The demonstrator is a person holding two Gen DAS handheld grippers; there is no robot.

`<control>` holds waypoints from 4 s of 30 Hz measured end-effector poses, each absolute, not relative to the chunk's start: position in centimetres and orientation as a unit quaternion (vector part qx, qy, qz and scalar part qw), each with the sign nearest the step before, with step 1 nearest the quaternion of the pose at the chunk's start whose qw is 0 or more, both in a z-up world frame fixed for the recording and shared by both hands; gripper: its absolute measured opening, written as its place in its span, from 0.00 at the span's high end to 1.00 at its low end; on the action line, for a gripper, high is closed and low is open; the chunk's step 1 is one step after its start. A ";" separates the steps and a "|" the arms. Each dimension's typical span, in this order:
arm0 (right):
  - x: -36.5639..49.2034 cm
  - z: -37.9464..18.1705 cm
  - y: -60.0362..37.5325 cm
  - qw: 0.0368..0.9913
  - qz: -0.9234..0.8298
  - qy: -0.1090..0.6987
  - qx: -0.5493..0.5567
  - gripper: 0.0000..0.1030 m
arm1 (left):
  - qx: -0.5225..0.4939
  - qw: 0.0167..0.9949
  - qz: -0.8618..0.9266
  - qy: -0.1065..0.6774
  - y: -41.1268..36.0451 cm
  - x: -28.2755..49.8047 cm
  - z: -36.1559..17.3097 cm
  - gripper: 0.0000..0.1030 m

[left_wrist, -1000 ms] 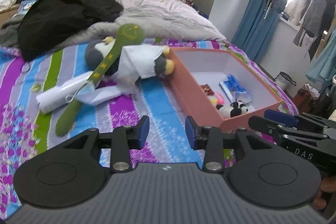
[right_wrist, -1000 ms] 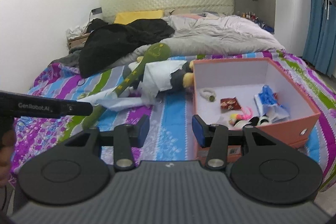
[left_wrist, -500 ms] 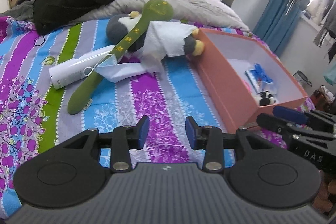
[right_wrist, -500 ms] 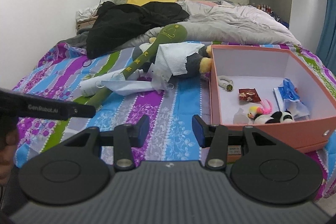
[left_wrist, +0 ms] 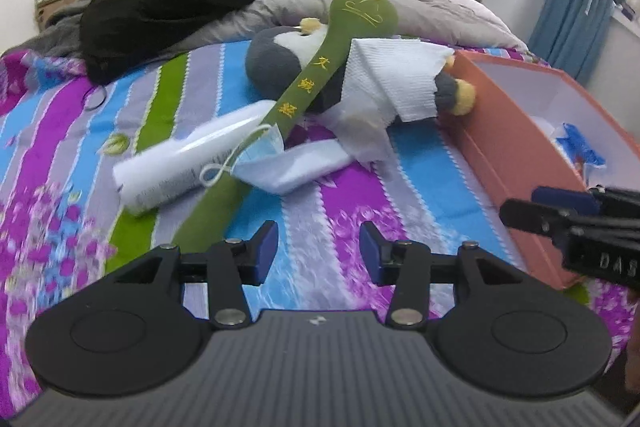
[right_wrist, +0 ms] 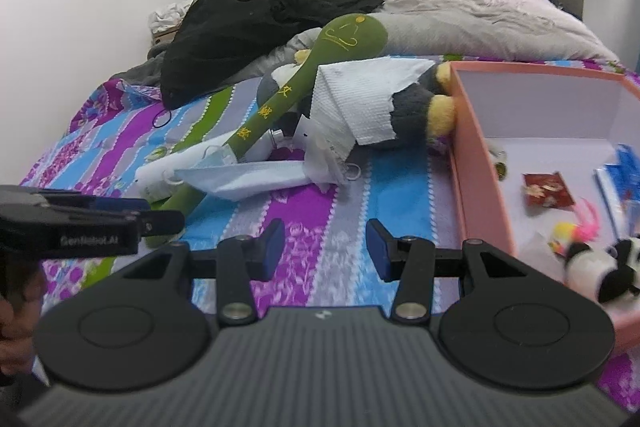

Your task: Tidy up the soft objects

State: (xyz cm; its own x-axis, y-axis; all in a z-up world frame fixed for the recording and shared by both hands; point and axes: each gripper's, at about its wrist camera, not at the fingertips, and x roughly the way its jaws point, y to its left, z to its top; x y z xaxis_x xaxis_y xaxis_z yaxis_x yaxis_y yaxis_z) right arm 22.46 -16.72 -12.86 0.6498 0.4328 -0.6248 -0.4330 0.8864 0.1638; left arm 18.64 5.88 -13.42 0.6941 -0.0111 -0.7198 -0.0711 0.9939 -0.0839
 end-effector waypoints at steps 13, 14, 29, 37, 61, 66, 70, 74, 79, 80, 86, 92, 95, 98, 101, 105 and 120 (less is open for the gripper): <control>32.7 -17.1 -12.5 0.893 0.233 0.385 0.022 0.50 | 0.037 0.924 0.004 0.379 8.0 24.4 -16.8 0.44; 33.3 -17.4 -12.2 0.892 0.232 0.388 0.024 0.47 | 0.043 0.925 0.005 0.378 8.1 24.8 -17.0 0.44; 38.1 -21.6 -9.8 0.877 0.240 0.416 0.039 0.50 | 0.081 0.926 0.026 0.368 8.1 27.4 -19.2 0.55; 36.6 -20.6 -9.5 0.879 0.249 0.406 0.017 0.71 | 0.078 0.914 -0.001 0.398 7.8 26.4 -19.2 0.89; 25.6 -16.8 -13.4 0.877 0.248 0.408 -0.043 0.74 | -0.204 0.870 0.058 0.446 7.6 15.6 -17.7 0.92; 23.4 -16.6 -13.8 0.874 0.249 0.412 -0.067 0.74 | -0.221 0.862 0.068 0.450 7.4 13.8 -17.2 0.92; 22.0 -16.4 -13.9 0.875 0.247 0.407 -0.089 0.74 | -0.239 0.854 0.067 0.457 7.5 13.1 -17.2 0.92; 20.7 -16.8 -13.6 0.876 0.243 0.396 -0.130 0.74 | -0.252 0.846 0.067 0.465 7.6 12.5 -17.4 0.92; 19.6 -17.9 -13.4 0.865 0.250 0.406 -0.157 0.73 | -0.255 0.839 0.070 0.475 7.9 12.5 -18.0 0.91; 19.4 -18.0 -13.3 0.864 0.251 0.407 -0.158 0.73 | -0.255 0.839 0.069 0.475 8.0 12.5 -18.0 0.91; 18.6 -18.3 -13.6 0.854 0.256 0.426 -0.156 0.72 | -0.256 0.837 0.068 0.480 8.2 12.6 -18.3 0.84; 18.1 -17.7 -14.3 0.844 0.272 0.443 -0.134 0.52 | -0.253 0.838 0.077 0.477 8.5 12.5 -18.3 0.52; 17.9 -17.0 -14.4 0.848 0.271 0.435 -0.135 0.49 | -0.242 0.842 0.081 0.475 8.4 12.6 -18.2 0.38; 17.9 -16.5 -14.2 0.851 0.274 0.422 -0.149 0.49 | -0.236 0.845 0.084 0.473 8.4 12.6 -18.1 0.35; 18.6 -15.8 -14.3 0.853 0.282 0.421 -0.123 0.48 | -0.236 0.846 0.084 0.472 8.4 12.7 -18.0 0.31; 19.8 -15.5 -14.3 0.860 0.278 0.418 -0.095 0.48 | -0.231 0.849 0.084 0.468 8.4 12.8 -17.9 0.25; 22.2 -19.8 -15.2 0.829 0.261 0.495 0.014 0.49 | -0.231 0.856 0.063 0.458 8.2 13.8 -18.1 0.25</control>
State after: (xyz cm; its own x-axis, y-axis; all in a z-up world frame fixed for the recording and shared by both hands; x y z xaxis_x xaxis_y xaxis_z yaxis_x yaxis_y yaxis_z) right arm 22.19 -15.17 -19.79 0.3736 0.4469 -0.8129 -0.4195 0.8630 0.2816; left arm 13.76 8.20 -18.11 0.5730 -0.1046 -0.8129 -0.3188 0.8853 -0.3386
